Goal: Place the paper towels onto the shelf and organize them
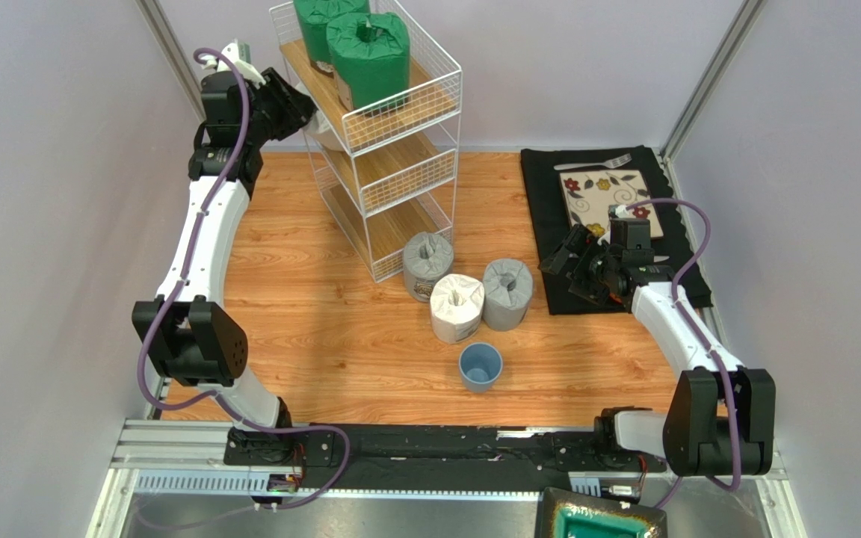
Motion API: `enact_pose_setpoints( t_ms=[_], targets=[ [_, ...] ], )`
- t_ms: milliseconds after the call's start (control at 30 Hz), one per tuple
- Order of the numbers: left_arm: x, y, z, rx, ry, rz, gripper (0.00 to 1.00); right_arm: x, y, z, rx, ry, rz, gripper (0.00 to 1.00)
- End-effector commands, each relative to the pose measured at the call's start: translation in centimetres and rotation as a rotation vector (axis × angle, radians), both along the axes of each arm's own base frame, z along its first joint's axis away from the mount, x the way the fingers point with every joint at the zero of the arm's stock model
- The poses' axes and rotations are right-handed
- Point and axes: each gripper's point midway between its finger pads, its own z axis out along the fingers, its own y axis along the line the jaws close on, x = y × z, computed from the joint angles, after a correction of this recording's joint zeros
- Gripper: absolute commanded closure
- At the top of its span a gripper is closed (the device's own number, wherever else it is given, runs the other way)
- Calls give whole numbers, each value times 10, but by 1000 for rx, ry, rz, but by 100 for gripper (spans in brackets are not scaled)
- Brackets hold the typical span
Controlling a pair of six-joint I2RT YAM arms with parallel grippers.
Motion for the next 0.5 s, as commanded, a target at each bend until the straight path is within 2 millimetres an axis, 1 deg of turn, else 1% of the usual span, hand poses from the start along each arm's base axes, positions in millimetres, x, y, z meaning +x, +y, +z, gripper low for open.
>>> enact_pose_setpoints(
  t_ms=[0, 100, 267, 467],
  targets=[
    [-5, 6, 44, -19, -116, -15, 53, 7, 0, 10, 3, -33, 5, 9],
    [-3, 3, 39, -29, -105, -32, 53, 6, 0, 10, 0, -34, 4, 9],
    [-4, 5, 36, -17, -93, -32, 50, 5, -1, 7, -4, -29, 0, 9],
    [-3, 1, 32, -28, -82, -57, 50, 5, -1, 6, 0, -25, 0, 9]
  ],
)
